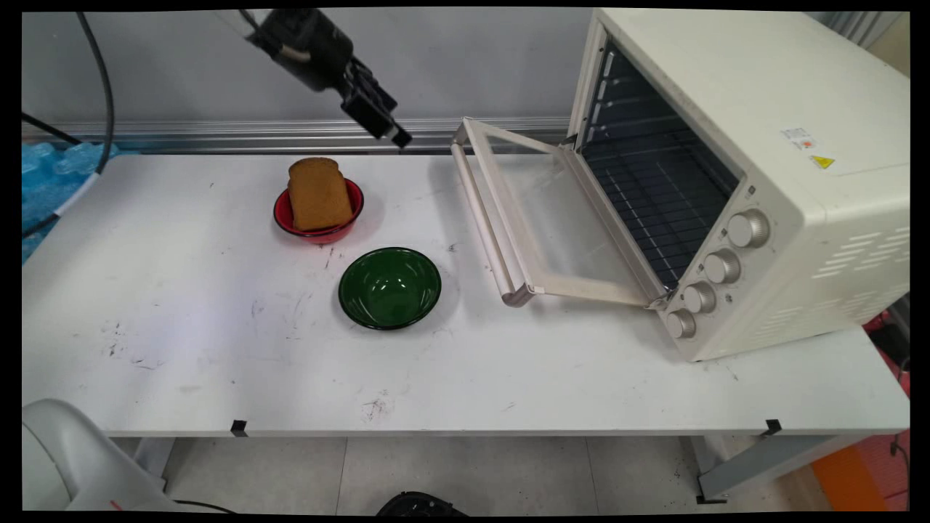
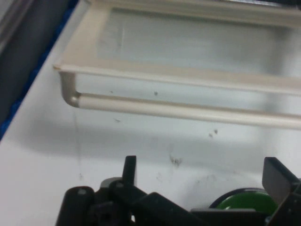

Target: Close the oven

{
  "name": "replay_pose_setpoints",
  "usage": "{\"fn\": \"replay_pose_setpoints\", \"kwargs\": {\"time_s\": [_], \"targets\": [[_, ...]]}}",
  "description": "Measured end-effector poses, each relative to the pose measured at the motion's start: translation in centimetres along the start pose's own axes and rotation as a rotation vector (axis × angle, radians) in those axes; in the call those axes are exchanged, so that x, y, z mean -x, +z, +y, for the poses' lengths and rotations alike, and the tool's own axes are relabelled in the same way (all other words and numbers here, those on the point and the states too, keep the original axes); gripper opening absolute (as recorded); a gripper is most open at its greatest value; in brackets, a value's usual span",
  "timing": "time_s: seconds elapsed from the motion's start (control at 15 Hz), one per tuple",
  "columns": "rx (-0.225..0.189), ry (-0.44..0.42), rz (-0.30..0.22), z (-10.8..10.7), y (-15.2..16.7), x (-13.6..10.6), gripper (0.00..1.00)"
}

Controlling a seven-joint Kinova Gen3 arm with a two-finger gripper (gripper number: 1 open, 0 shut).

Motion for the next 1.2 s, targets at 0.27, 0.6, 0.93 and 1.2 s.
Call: {"fn": "replay_pose_setpoints", "kwargs": {"time_s": [0.27, 0.6, 0.93, 1.2], "targets": [[0.013, 0.051, -0.013, 0.4, 2.5, 1.3, 1.0], [0.023, 0.105, -0.018, 0.8, 6.1, 2.3, 1.0], [0.035, 0.151, -0.023, 1.1, 9.8, 3.0, 1.0], [0.042, 0.172, -0.024, 1.3, 12.5, 3.4, 1.0]]}}
